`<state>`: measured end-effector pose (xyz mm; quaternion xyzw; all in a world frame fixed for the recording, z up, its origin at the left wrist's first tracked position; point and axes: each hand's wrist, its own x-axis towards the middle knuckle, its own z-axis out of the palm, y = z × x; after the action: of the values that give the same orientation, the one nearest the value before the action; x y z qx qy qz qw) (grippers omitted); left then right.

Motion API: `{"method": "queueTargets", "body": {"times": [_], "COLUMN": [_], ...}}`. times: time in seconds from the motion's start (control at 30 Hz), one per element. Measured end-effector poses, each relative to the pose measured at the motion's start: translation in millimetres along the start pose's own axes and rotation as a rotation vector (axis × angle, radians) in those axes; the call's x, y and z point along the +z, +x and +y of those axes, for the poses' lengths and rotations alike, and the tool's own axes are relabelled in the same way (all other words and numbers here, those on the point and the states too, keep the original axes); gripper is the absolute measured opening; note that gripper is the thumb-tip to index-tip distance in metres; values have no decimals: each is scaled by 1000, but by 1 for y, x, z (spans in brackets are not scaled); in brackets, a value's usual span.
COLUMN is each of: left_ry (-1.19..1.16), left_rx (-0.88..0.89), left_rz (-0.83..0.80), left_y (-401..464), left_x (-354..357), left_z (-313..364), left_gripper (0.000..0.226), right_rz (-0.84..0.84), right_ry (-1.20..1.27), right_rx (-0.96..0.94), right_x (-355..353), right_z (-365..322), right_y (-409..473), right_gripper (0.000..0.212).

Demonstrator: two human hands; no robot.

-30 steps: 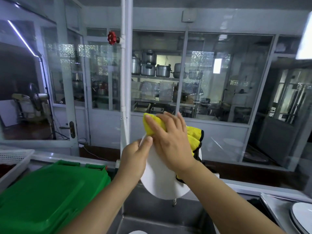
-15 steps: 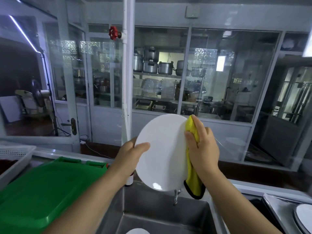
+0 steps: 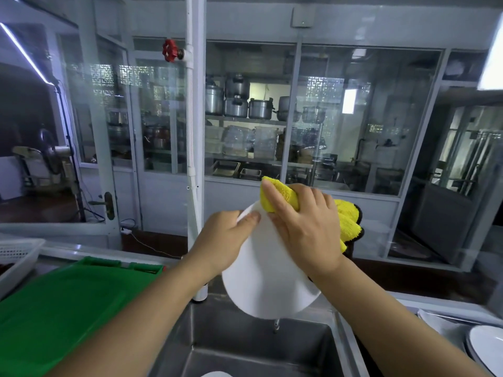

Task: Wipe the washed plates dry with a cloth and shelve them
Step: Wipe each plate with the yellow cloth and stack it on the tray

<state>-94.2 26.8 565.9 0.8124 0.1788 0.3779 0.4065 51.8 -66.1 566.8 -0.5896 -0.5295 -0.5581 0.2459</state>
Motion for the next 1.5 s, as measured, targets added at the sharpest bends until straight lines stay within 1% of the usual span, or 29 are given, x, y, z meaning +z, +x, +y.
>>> {"method": "queueTargets", "body": {"times": [0.07, 0.1, 0.2, 0.33, 0.4, 0.43, 0.47, 0.53, 0.57, 0.6, 0.67, 0.73, 0.8, 0.87, 0.93, 1.0, 1.07, 1.2, 1.37, 1.43, 1.5], "left_ry": [-5, -8, -87, -263, -338, -374, -394, -406, -413, -410, -356, -279, -264, -274, -286, -307, -334, -469, -637, -703, -763], "left_rx": [21, 28, 42, 65, 37, 17, -6, -79, -110, -127, -136, -123, -96, -88, -107, -116, -131, -178, -202, -256, -324], "left_rz": [67, 112, 249, 412, 464, 448, 391, 196, 94, 29, -40, -36, -10, 15, 38, 47, 65, 178, 304, 363, 386], "left_y": [-3, -4, -9, -22, -30, -33, -34, -32, -28, -23, -15, -12, -13, -18, -21, -23, -24, -26, -24, -23, -22], "left_x": [3, 5, 8, 21, 29, 31, 30, 20, 13, 5, -6, -7, -2, 4, 9, 12, 13, 8, 9, 16, 24], "left_z": [5, 6, 8, 9, 8, 7, 4, -5, -7, -8, -6, -2, -2, 0, 4, 7, 7, 6, 7, 6, 5], "left_gripper": [55, 53, 51, 49, 41, 34, 27, 18, 20, 28, 38, 52, 66, 69, 70, 64, 53, 40, 31, 28, 29], "right_rz": [12, 15, 18, -54, -66, -72, -86, -131, -149, -155, -152, -122, -71, -36, -4, 5, -2, -60, -121, -155, -179], "right_ry": [-4, 8, 132, 312, 408, 448, 467, 431, 389, 342, 234, 148, 98, 55, 71, 71, 10, -83, -36, -14, 33], "right_rx": [22, 76, 382, 830, 975, 997, 991, 908, 833, 740, 536, 392, 298, 195, 77, -18, -16, 164, 279, 283, 263], "right_x": [2, 3, 5, 9, 8, 6, 4, -2, -5, -7, -9, -9, -11, -11, -9, -7, -6, -9, -11, -12, -14], "right_z": [4, 6, 8, -4, -7, -6, -4, 3, 7, 8, 9, 8, 8, 4, -2, -5, -1, 11, -10, -24, -40], "right_y": [4, 5, 1, -13, -16, -17, -18, -21, -22, -22, -21, -19, -13, -10, -10, -12, -13, -24, -51, -54, -52], "right_gripper": [39, 39, 44, 52, 51, 50, 50, 51, 51, 51, 49, 48, 50, 51, 53, 49, 41, 40, 42, 44, 45]}}
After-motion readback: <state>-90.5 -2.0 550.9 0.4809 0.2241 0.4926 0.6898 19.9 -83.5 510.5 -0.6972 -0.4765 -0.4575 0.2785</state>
